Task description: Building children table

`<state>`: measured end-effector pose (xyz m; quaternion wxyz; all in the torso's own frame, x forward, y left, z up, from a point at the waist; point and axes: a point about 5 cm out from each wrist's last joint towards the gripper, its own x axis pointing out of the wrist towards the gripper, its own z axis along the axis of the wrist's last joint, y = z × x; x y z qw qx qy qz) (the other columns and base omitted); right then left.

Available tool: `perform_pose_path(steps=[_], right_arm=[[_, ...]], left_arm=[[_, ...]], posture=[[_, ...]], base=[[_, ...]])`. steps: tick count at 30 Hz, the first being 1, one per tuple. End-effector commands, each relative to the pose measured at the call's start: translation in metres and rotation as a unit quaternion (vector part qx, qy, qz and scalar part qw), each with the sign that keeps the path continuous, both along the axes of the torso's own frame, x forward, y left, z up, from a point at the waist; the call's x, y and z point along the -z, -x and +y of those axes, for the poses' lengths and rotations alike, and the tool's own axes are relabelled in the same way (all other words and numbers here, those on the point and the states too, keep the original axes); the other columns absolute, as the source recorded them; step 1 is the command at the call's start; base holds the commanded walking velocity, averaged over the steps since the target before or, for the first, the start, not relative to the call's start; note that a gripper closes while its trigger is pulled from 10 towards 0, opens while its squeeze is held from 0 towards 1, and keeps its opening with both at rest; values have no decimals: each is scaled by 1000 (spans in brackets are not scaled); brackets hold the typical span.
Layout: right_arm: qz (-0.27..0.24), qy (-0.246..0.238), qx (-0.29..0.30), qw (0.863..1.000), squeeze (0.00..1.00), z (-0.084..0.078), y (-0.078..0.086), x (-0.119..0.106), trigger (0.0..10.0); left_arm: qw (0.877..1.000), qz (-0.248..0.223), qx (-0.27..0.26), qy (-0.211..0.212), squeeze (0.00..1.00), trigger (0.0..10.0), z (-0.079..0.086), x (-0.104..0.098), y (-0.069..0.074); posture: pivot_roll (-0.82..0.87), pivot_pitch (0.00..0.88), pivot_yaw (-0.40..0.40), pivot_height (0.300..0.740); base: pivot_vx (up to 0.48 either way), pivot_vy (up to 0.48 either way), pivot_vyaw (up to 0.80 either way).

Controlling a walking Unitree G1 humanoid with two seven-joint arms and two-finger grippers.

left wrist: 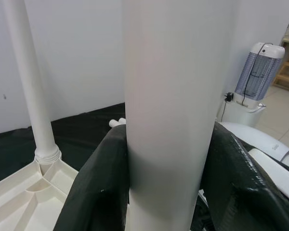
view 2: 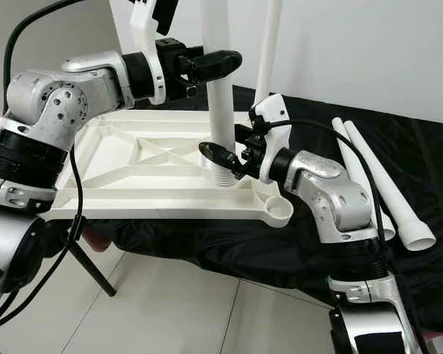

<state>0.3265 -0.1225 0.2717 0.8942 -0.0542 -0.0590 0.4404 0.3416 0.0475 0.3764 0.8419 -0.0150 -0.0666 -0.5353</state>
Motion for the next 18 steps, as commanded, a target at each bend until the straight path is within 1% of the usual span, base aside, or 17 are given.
perform_pose_path(steps=[1,8,17,18], right_arm=[[-6,3,-8,1000,0,7,-1,0,10000],[-8,-5,6,1000,0,10,-6,3,10000],[-10,-16,23,1000,0,8,-10,2,10000],[-12,-17,24,999,0,8,-11,1,8392]], left_arm=[[992,-26,120,-5,0,10000,-3,-10,14],[992,-25,121,-5,0,10000,-2,-11,15],[992,-22,126,-6,0,10000,-2,-11,16],[992,-23,126,-6,0,10000,-2,-11,17]], posture=[[-86,62,40,740],[-84,64,39,740],[-85,66,38,740],[-87,66,38,740]], base=[[0,0,0],[0,0,0],[0,0,0],[0,0,0]])
